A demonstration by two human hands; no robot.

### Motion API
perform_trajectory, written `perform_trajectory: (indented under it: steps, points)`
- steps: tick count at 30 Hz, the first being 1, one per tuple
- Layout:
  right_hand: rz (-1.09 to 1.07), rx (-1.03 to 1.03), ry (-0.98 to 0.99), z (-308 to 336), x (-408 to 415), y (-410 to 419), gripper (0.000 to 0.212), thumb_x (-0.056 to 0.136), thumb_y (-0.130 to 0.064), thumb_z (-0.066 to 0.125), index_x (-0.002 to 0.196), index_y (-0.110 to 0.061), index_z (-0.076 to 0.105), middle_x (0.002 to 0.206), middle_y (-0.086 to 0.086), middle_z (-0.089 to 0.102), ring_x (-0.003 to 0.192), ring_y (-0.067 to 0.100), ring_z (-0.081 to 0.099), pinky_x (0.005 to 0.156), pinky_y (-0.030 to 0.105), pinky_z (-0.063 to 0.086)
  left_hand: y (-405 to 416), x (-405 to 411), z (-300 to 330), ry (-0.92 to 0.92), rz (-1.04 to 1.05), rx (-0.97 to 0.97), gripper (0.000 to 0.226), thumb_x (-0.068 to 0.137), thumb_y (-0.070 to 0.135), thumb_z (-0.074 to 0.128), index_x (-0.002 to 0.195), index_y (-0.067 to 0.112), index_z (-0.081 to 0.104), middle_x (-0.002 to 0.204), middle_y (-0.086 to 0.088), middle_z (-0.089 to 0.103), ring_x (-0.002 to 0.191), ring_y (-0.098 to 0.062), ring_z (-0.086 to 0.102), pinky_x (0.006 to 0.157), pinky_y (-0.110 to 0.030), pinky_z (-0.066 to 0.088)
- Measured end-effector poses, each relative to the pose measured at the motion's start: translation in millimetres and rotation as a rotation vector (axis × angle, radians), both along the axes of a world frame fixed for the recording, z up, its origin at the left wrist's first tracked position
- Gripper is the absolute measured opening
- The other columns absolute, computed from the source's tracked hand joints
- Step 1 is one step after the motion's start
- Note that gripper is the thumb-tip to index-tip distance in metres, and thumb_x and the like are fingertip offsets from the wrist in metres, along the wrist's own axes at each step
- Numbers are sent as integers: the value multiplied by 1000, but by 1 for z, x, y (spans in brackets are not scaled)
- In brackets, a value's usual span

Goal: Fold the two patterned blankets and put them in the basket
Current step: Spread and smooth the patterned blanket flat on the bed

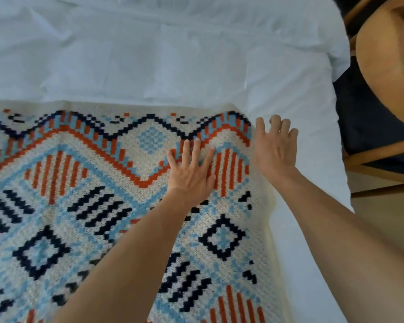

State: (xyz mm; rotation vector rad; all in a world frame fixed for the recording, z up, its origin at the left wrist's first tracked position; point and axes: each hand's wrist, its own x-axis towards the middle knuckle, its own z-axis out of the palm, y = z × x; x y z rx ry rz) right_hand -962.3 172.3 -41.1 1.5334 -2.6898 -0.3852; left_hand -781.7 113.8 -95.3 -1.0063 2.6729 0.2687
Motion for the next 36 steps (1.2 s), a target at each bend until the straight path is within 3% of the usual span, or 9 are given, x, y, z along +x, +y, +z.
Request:
perform_trajectory:
  steps: [4, 8, 12, 17, 23, 26, 31, 33, 36]
  points:
    - [83, -94, -112, -20, 16, -5, 49, 94, -26, 45, 138, -9, 33, 139, 24, 34, 121, 40, 37, 96, 50, 34, 1, 0, -8, 18, 33, -33, 66, 96, 58, 10, 149, 30, -17, 159, -12, -16, 146, -36, -10, 112, -66, 5]
    - [-106, -165, -343, -42, 14, -18, 51, 101, -33, 27, 147, -12, 17, 146, 24, 28, 130, 39, 32, 105, 50, 31, 3, 1, -14, 48, 36, -41, 66, 96, 59, 9, 150, 30, -17, 159, -12, -15, 146, -36, -10, 112, -65, 5]
    - [-243, -296, -468, -43, 9, -35, 48, 102, -31, 22, 144, -7, 23, 131, 19, 50, 119, 36, 45, 100, 48, 34, 4, 9, -24, 55, 30, -51, 68, 95, 60, 8, 149, 29, -19, 159, -13, -16, 146, -35, -13, 112, -65, 3]
    - [-271, -415, -624, -37, 14, -46, 37, 102, -30, 26, 112, -6, 54, 104, 13, 62, 95, 28, 60, 86, 43, 49, 6, 10, -27, 30, 25, -70, 69, 95, 61, 6, 149, 26, -20, 159, -14, -16, 146, -35, -13, 111, -65, 3]
    - [-113, -244, -735, -33, 19, -45, 6, 79, -18, 59, 83, -17, 55, 133, 9, 39, 119, 27, 41, 97, 39, 40, 4, 10, -23, 22, 13, -49, 70, 95, 60, 8, 149, 24, -20, 158, -14, -17, 146, -35, -13, 112, -65, 3]
    - [-69, -248, -807, -27, 28, -48, 8, 81, -11, 51, 73, -10, 54, 110, 9, 53, 96, 24, 51, 74, 29, 37, 5, 10, -19, 16, 12, -50, 71, 95, 60, 9, 151, 22, -12, 159, -14, -12, 146, -35, -11, 111, -65, 5]
    - [-90, -246, -886, -18, 39, -45, 43, 81, 1, 49, 120, -15, 42, 94, 0, 51, 77, 16, 50, 54, 23, 33, 6, 12, -15, 29, 18, -44, 71, 95, 59, 15, 152, 20, -2, 160, -14, -5, 147, -35, -8, 111, -65, 7]
    - [-55, -150, -912, -17, 40, -43, 71, 78, 1, 57, 140, -22, 30, 115, 4, 55, 89, 19, 54, 66, 22, 37, 6, 13, -14, 22, 11, -41, 70, 96, 58, 16, 152, 20, -1, 160, -13, -2, 147, -35, -6, 111, -65, 7]
    - [-1, -40, -912, -15, 36, -41, 67, 76, -1, 61, 136, -22, 42, 128, 10, 55, 102, 22, 54, 76, 25, 38, 7, 14, -11, -1, 5, -45, 67, 96, 57, 17, 151, 19, 8, 159, -14, 6, 147, -35, -3, 111, -66, 9]
